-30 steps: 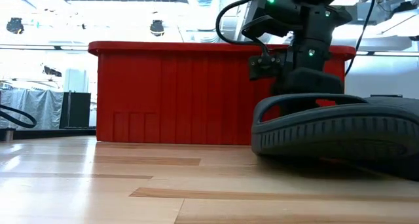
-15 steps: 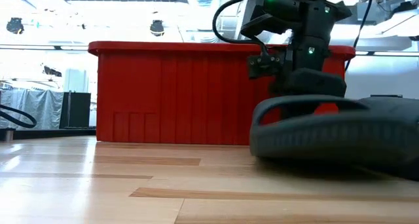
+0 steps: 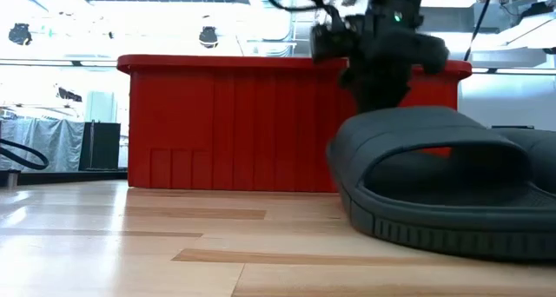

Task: Pick and place slides into bin
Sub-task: Put the left black slide into the red bin

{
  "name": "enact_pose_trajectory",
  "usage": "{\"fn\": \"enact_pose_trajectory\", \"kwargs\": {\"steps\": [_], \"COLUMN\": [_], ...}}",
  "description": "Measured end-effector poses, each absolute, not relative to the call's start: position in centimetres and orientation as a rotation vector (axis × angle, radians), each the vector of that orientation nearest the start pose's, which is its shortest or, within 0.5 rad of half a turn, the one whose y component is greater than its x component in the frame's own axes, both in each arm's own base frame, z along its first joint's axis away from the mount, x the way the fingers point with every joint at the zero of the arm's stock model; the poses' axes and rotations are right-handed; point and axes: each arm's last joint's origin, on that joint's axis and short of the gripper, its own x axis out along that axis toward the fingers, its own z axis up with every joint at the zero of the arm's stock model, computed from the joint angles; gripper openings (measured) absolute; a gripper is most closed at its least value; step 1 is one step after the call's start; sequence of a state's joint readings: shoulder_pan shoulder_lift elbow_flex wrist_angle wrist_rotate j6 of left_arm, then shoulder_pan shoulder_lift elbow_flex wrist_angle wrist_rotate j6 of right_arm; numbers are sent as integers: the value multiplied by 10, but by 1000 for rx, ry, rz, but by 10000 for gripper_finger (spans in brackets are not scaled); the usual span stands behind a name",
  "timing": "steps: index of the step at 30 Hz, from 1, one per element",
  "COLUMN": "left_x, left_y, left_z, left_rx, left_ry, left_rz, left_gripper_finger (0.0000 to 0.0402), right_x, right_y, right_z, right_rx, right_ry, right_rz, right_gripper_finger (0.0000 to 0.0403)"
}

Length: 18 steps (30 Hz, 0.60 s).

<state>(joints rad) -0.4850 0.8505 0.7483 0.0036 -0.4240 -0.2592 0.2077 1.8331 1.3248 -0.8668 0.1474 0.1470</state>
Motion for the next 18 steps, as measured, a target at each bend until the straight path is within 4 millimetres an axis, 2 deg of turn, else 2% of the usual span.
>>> {"fn": "enact_pose_trajectory", "kwargs": {"steps": [11,18], "left_x": [173,173], "left_y": [-77,-77], "left_z": [322,322], "left_rx": [-234,-241], "left_ry": [145,146], "left_rz": [-39,-38], "left_gripper_finger": [77,77], "right_x": [356,359], "right_y": [73,78], "right_z": [251,297], "right_rx": [-127,-130], "right_ry": [1316,1262], "right_rz": [81,137], "right_gripper_finger": [0,0]}}
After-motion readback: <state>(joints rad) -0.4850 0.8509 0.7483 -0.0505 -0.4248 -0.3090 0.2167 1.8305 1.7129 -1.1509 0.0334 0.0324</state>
